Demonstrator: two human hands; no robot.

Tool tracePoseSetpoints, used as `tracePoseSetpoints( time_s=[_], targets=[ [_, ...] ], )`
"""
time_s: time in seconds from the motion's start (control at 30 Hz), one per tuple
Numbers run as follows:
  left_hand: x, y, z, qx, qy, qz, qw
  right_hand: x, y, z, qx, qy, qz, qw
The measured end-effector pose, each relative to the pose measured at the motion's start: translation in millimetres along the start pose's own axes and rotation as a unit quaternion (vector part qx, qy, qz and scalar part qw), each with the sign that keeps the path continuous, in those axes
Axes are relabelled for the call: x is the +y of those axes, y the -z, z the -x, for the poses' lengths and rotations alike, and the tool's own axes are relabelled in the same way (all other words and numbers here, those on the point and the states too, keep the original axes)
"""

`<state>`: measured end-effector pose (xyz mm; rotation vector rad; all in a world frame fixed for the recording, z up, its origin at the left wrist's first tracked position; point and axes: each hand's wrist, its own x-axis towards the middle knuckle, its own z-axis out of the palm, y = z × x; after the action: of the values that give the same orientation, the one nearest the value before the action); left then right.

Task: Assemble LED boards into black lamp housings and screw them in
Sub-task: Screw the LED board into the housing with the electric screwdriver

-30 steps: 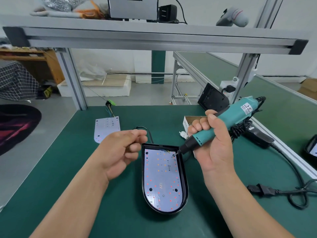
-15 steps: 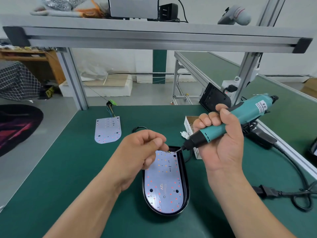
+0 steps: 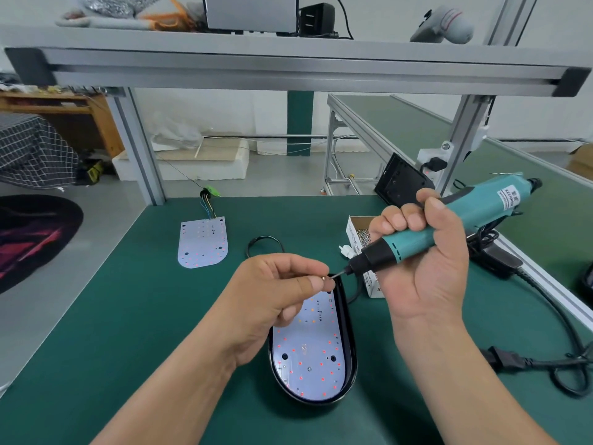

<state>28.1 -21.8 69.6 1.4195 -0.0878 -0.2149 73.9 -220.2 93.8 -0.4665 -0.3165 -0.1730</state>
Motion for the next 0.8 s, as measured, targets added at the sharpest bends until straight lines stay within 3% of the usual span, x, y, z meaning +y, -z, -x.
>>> tracePoseSetpoints(
  time_s=[0.8],
  targets=[
    [1.6,-3.5,0.8,0.032,-0.004,-0.044,0.998,5.3,0.4,3.5,-0.015,0.017,0.06,0.998]
  ],
)
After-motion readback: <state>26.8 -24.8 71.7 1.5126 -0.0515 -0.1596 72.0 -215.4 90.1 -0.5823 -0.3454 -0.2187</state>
